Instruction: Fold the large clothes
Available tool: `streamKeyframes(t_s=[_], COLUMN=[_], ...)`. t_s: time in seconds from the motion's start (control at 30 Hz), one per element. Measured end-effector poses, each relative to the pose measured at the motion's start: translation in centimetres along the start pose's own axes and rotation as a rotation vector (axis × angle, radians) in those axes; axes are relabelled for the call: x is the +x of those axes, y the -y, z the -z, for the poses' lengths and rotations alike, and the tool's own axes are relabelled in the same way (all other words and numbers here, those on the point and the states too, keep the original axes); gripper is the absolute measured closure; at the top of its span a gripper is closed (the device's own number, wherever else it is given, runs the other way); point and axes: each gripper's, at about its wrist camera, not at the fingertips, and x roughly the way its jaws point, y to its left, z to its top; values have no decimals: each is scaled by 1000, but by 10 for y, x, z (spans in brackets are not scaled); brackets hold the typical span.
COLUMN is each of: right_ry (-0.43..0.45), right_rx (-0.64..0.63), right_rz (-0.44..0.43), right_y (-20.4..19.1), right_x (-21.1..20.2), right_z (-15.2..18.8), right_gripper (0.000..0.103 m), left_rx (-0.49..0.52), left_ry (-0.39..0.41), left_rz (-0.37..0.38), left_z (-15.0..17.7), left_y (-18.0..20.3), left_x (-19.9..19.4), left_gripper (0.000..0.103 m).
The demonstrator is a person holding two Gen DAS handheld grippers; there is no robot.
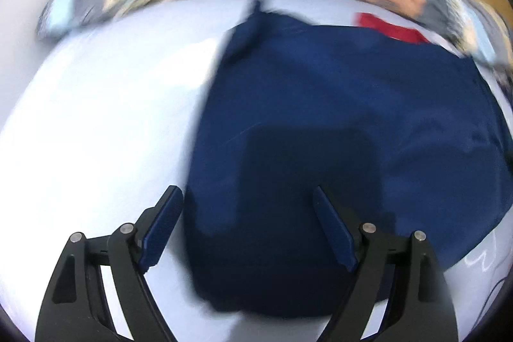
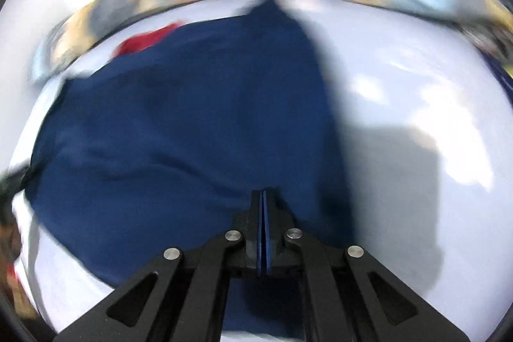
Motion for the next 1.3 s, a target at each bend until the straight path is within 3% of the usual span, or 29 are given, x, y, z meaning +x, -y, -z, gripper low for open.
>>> streamKeyframes(t_s=[0.07, 0.1, 0.17, 0.2, 0.27, 0.37, 0.43, 0.53, 0.63, 0.7, 0.73, 0.77, 0.8, 0.83, 0.87, 0.9, 0.93, 1.0, 1.03, 1.13, 1.3], right_ry=[-2, 23, 73, 76, 97, 94, 52, -1, -40, -78, -85, -79, -69, -54, -32, -21, -21, -36, -47, -82, -113], right_rx=[94, 90, 95, 121, 191, 166, 130, 85, 131, 225, 271, 321, 350, 346, 348, 395, 471, 616, 660, 751, 814], right_rz=[14, 75, 144, 127, 4, -111, -199, -252, -141, -58, -69, -92, -33, 89, 139, 71, -50, -276, -339, -459, -513], right_y=[19, 18, 14, 17, 24, 17, 2, -13, 10, 44, 60, 72, 81, 86, 92, 101, 112, 125, 127, 126, 113], right_x=[-16, -29, -54, -62, -82, -91, -83, -65, -49, -44, -44, -46, -52, -60, -67, -72, -73, -69, -66, -53, -33], right_z=[9, 14, 25, 29, 40, 49, 57, 57, 54, 57, 58, 58, 59, 59, 60, 63, 67, 77, 82, 93, 104], right_gripper=[103, 98, 95, 92, 92, 92, 92, 93, 97, 103, 103, 103, 92, 92, 91, 90, 88, 66, 62, 59, 57], left_rx=[-135, -196, -290, -335, -392, -345, -250, -131, -92, -103, -153, -219, -281, -352, -403, -445, -518, -638, -707, -770, -774], left_ry=[-37, -35, -22, -5, 22, 46, 48, 90, 28, -67, -116, -133, -137, -123, -102, -88, -80, -89, -106, -166, -170], left_rz=[30, 24, -37, -15, 57, 135, 175, 190, 175, 70, 34, 50, 64, 60, 41, 38, 82, 219, 319, 495, 595], left_z=[12, 17, 25, 29, 38, 50, 50, 43, 33, 30, 31, 31, 30, 29, 29, 30, 34, 41, 46, 51, 48], left_y=[-29, -42, -62, -70, -73, -46, -22, 9, 15, 9, -6, -22, -37, -57, -73, -84, -100, -117, -122, -114, -87], left_x=[-6, -14, -35, -48, -67, -82, -82, -79, -51, -29, -17, -14, -16, -22, -28, -33, -37, -35, -29, -13, -1], left_gripper=[18, 18, 19, 19, 19, 19, 19, 19, 19, 18, 18, 18, 18, 19, 19, 19, 19, 19, 19, 19, 19])
